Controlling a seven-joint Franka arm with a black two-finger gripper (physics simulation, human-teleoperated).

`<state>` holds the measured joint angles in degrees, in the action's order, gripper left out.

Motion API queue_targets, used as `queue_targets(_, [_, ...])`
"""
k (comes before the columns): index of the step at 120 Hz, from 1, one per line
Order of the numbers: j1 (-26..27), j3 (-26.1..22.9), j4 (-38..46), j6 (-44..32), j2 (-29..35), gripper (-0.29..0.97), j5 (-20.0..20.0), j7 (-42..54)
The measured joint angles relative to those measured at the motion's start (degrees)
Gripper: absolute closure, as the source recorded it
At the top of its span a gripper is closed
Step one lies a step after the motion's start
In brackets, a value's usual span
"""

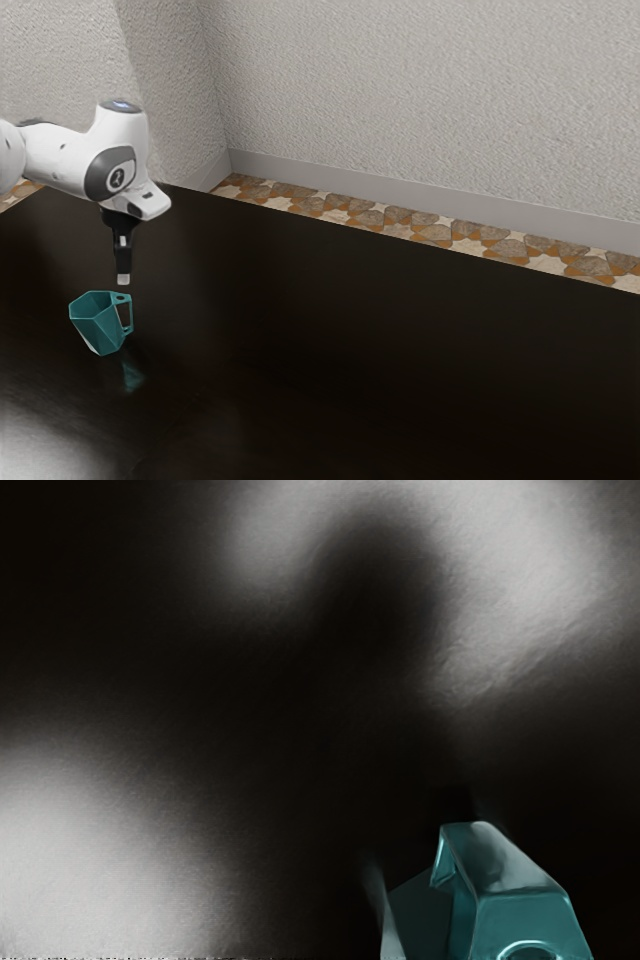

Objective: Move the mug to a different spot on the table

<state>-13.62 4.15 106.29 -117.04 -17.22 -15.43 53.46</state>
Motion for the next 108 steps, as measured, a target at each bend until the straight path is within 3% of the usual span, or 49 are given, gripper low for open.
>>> queue_targets(108, [2.14,2.12,4.06,-0.88,-1.74,0.09,0.22,-2.72])
